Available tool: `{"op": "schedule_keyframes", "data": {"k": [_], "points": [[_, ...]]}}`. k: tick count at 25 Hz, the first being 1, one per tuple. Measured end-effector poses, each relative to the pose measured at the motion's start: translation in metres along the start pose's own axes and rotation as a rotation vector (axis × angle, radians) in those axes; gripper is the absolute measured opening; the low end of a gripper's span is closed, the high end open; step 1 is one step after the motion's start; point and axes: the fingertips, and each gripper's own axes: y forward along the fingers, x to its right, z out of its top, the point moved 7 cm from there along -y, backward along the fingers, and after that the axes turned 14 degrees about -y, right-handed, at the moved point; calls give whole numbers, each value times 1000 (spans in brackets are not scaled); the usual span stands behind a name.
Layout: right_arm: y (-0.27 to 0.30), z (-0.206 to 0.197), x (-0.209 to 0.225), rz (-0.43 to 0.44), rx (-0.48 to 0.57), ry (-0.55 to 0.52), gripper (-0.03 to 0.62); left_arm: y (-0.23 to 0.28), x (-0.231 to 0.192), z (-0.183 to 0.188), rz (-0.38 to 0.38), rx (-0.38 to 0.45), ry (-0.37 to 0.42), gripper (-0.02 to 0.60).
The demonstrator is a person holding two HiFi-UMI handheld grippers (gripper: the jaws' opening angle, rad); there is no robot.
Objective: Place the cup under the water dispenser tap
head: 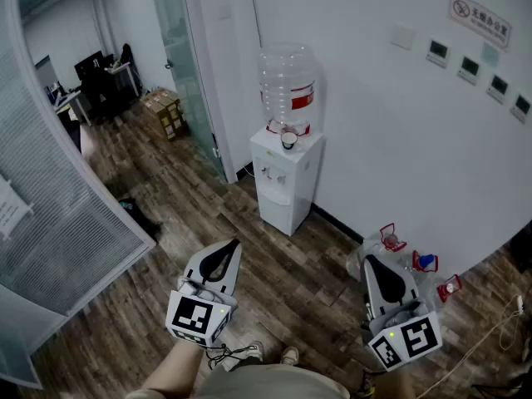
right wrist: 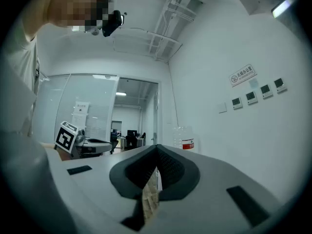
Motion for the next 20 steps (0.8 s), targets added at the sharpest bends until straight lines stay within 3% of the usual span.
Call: {"op": "schedule_keyframes", "data": {"k": [8, 20], "points": [[-10, -4, 16, -26, 11, 5, 6, 1, 18, 2, 8, 8, 4, 3], [-21, -23, 27, 39, 16, 8, 6, 4, 42, -7, 27, 11, 13, 3]]}}
